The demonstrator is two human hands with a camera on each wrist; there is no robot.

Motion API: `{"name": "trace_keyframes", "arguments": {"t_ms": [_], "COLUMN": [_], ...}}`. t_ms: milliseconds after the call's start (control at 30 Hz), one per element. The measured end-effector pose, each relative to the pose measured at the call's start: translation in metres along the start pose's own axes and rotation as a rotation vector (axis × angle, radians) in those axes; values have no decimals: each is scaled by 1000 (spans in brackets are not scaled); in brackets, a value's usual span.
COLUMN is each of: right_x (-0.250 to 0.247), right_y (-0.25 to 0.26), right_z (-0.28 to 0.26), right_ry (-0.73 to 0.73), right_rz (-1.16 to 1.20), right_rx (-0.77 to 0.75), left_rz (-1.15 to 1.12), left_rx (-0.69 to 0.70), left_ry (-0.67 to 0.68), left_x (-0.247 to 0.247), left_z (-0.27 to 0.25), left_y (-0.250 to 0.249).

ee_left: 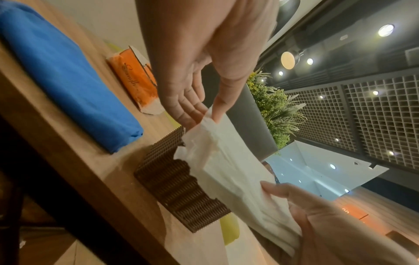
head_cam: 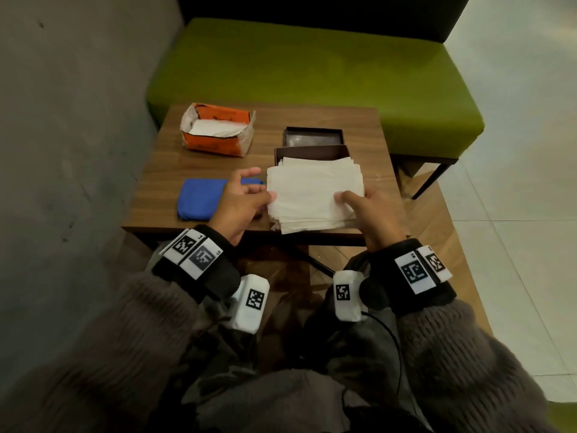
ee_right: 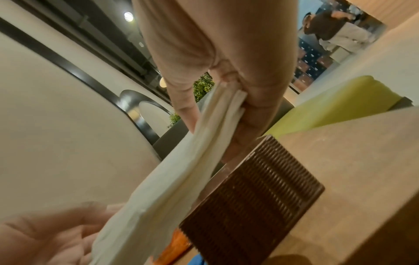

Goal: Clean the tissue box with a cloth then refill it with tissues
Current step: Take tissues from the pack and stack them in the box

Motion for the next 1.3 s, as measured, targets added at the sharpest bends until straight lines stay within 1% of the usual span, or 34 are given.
{"name": "trace_keyframes", "arguments": {"t_ms": [133, 267, 400, 433, 500, 533, 567, 600, 633, 667, 700, 767, 800, 833, 867, 900, 933, 967, 1000, 1067, 1100, 1133, 1167, 1200, 1233, 1300], "right_x": [2, 11, 15, 15, 15, 14, 15, 16, 18, 21, 25, 37, 43, 48, 51, 52, 52, 51, 51, 51, 51, 52, 52, 53, 53, 53], "right_y": [22, 36, 29, 24, 17, 13, 12, 12, 13, 13, 13, 12, 11, 9, 7, 5, 5, 5, 6, 8, 7, 5, 2, -1, -5, -8], "right_z": [29, 55, 78, 82, 85, 84, 82, 79, 76, 70, 65, 54, 49, 48, 49, 49, 50, 50, 50, 50, 51, 52, 53, 54, 55, 56], "right_ry": [-67, -54, -42, -43, -60, -78, -104, -129, -140, -127, -88, 51, 123, 189, 245, 290, 318, 320, 302, 291, 318, 356, 397, 430, 450, 455], "right_rz": [-119, -298, -498, -572, -840, -988, -1076, -1107, -1112, -1110, -1102, -1118, -1164, -1236, -1310, -1353, -1353, -1327, -1298, -1279, -1293, -1317, -1352, -1394, -1428, -1443], "right_rx": [-98, -213, -224, -216, -234, -261, -302, -356, -408, -452, -482, -521, -518, -492, -439, -362, -290, -259, -267, -305, -289, -246, -196, -162, -150, -154], "left_rz": [72, 133, 279, 324, 411, 457, 503, 532, 545, 582, 688, 1062, 1266, 1434, 1527, 1541, 1479, 1380, 1250, 940, 879, 902, 978, 1078, 1182, 1377], "left_rx": [116, 205, 233, 233, 249, 270, 296, 336, 392, 462, 541, 666, 686, 677, 640, 589, 558, 562, 584, 607, 583, 539, 490, 443, 400, 295], "left_ry": [-82, -148, -156, -149, -145, -161, -183, -194, -171, -107, -15, 187, 269, 333, 388, 440, 468, 436, 339, 54, -62, -138, -171, -164, -120, 53], "left_x": [9, 21, 28, 28, 27, 25, 21, 18, 15, 14, 15, 21, 25, 27, 26, 24, 20, 13, 5, -21, -39, -56, -73, -87, -95, -99], "left_z": [32, 66, 88, 92, 97, 99, 99, 98, 96, 94, 89, 79, 74, 71, 72, 73, 77, 83, 90, 111, 129, 148, 168, 187, 202, 223], "left_y": [-17, -27, -20, -17, -12, -11, -12, -14, -17, -19, -21, -19, -15, -11, -7, -4, -4, -7, -14, -37, -43, -48, -50, -51, -51, -45]}}
Point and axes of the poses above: each hand's wrist, its own z-axis towards the middle knuckle, its own x-axis out of the palm, y = z × x, the point moved 2 cm from there along z, towards the middle knuckle, and after that the axes turned 9 degrees about z, right-handed, at the moved point
